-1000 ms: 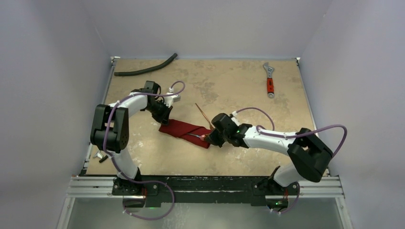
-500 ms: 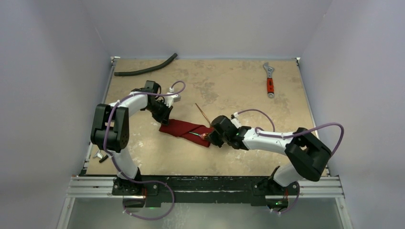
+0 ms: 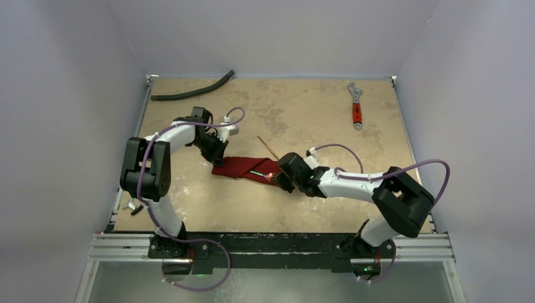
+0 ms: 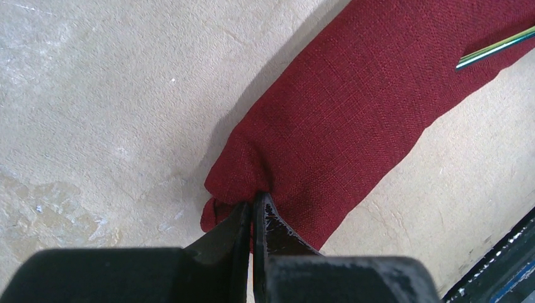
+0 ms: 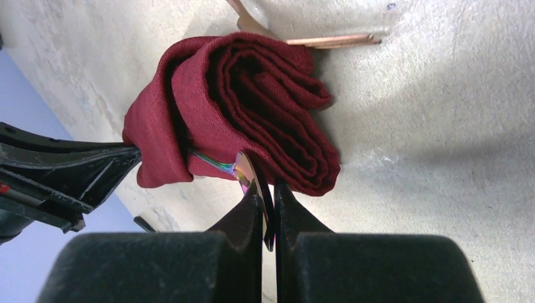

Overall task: Fold the napkin into a case and place the utensils inside
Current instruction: Insert the spoon into the folded napkin, then pick up the fork from the center of the board.

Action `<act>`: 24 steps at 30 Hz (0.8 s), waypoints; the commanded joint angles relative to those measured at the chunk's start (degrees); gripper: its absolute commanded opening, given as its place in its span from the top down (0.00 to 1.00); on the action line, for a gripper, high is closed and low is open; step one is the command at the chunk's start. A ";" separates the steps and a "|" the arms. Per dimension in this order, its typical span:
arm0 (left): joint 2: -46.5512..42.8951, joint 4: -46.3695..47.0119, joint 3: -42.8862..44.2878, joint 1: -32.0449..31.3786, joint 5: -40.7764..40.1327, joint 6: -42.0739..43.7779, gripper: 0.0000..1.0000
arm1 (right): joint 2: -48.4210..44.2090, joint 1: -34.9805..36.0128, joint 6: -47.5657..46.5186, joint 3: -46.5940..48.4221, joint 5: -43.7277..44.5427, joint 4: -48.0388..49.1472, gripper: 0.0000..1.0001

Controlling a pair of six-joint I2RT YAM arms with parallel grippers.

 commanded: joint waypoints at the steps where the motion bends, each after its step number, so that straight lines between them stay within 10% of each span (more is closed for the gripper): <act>1: 1.47 -2.62 0.67 0.04 1.06 2.07 1.00 | 1.26 -0.15 -1.76 2.33 4.79 -1.83 0.87; 8: 1.39 -3.33 1.55 0.09 1.15 2.43 1.00 | -3.71 -0.29 -9.61 3.56 3.95 -6.55 0.30; 24: 2.57 -6.29 4.50 0.77 1.70 3.54 1.00 | -11.76 -19.79 -40.40 -0.24 -5.39 -9.36 0.31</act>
